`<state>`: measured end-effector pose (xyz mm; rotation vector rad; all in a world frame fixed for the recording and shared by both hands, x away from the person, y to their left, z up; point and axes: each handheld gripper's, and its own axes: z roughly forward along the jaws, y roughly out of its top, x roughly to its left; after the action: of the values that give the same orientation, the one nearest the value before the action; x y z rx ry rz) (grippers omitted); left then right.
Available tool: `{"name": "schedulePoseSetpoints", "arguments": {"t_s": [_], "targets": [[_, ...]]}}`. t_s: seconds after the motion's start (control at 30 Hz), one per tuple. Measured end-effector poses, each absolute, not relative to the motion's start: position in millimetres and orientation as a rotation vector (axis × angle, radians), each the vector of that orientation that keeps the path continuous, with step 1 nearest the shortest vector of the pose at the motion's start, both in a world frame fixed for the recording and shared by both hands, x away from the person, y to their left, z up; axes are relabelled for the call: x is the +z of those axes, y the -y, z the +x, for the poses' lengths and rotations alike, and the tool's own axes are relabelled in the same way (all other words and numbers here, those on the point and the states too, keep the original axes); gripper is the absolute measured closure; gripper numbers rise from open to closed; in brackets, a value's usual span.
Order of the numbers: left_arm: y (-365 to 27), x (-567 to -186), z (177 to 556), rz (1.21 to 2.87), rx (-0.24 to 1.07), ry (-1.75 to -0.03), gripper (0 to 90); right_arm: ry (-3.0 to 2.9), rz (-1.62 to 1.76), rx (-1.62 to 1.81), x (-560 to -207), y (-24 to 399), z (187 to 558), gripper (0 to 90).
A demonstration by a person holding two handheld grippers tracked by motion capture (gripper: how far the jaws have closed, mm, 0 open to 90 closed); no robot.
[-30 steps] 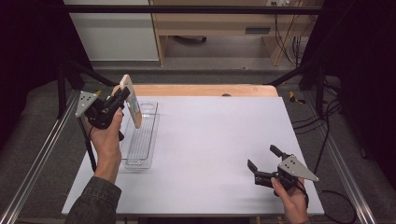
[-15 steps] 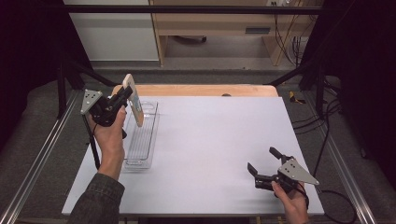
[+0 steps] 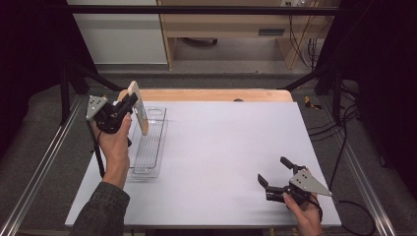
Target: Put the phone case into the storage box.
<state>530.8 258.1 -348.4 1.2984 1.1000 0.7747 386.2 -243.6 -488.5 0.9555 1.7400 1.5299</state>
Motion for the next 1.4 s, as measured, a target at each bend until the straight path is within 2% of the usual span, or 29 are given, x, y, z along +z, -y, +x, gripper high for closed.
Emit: {"name": "schedulePoseSetpoints", "arguments": {"t_s": [0.63,1.4], "targets": [[-257,-381,568,1.316,0.819,-1.189,80.0,-1.754,0.954,1.533,-491,243,385,2.6],[-252,-392,573,1.347,0.887,-1.202,80.0,-1.752,0.962,1.531,-491,246,385,2.6]]}}
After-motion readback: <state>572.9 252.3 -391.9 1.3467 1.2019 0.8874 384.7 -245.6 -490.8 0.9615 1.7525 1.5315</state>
